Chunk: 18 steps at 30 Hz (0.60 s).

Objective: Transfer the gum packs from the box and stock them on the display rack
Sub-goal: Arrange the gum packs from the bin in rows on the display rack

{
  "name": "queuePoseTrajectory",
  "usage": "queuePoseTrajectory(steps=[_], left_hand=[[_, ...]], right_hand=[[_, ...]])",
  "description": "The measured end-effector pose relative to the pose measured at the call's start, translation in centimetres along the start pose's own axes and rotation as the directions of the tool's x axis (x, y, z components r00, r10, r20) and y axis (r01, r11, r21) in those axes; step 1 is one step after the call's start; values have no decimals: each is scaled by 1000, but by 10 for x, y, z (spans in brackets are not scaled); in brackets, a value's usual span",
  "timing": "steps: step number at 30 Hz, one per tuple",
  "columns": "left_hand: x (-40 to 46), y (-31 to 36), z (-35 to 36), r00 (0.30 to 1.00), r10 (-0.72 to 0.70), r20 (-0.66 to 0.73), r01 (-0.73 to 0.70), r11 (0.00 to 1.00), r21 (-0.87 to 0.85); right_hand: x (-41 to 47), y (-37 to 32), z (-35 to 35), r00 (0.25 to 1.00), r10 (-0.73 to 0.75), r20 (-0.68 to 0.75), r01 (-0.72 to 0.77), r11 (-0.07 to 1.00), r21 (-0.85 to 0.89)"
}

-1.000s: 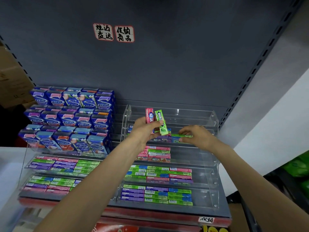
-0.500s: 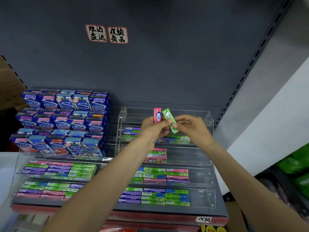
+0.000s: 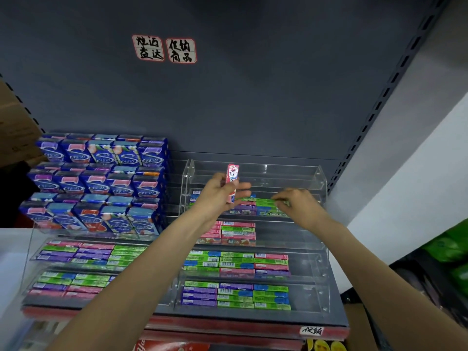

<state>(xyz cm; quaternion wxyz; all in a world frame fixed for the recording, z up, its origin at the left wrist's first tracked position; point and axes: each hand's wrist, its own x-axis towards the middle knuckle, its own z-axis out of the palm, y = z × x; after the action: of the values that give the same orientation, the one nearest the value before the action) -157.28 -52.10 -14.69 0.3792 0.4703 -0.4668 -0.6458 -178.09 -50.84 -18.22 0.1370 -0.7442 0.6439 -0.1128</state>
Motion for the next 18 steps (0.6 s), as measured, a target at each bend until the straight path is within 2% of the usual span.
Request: queuePoseTrajectory(steps=[4, 6, 14, 18], left_hand=[[-1, -4, -5, 997, 65, -34, -57, 978, 200], [-1, -5, -4, 995, 82, -53, -68, 971, 228], [2, -4, 3, 993, 18, -118, -12, 999, 51], [3, -5, 6, 995, 36, -94, -33, 999, 33]], right_hand=[[3, -1, -1, 998, 6, 61, -10, 998, 62], [3, -1, 0, 998, 18, 65, -23, 997, 72], [1, -2, 0, 999, 50, 2, -50, 998, 45], [-2, -1, -3, 997, 53, -55, -51, 998, 23]])
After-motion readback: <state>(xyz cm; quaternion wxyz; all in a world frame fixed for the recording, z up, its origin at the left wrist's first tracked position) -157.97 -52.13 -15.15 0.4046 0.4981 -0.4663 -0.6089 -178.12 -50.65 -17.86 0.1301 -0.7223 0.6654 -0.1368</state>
